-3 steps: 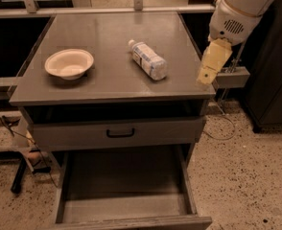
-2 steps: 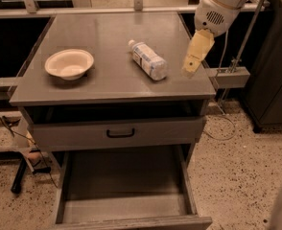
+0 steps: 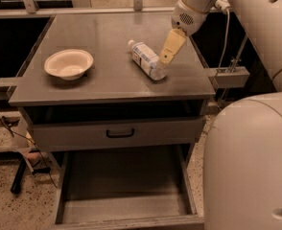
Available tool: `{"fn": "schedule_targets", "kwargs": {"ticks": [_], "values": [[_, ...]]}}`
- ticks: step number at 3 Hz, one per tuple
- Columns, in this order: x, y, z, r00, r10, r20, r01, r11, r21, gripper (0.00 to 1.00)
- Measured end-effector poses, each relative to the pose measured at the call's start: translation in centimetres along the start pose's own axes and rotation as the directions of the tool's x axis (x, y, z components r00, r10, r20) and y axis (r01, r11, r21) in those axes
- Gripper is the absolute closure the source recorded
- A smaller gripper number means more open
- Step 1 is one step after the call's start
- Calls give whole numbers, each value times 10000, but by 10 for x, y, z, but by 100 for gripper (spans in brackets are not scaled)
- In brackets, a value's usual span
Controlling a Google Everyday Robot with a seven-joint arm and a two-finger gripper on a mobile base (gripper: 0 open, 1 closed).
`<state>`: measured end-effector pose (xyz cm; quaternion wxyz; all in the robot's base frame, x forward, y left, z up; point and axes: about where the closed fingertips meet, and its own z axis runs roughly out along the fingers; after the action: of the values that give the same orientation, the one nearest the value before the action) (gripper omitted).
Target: Place blue plastic bottle into middle drawer
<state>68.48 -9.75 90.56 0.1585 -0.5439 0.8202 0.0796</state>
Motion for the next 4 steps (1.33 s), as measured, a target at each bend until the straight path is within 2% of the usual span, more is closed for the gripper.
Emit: {"fn": "schedule_targets", "kwargs": {"ticks": [1, 2, 4], "values": [[-4, -3, 3, 9999, -1, 122, -1, 9999, 162, 0], [-16, -5, 20, 9992, 354, -163, -351, 9992, 172, 0], [-44, 9, 78, 9911, 1076, -788, -1144, 9896, -875, 0]]}}
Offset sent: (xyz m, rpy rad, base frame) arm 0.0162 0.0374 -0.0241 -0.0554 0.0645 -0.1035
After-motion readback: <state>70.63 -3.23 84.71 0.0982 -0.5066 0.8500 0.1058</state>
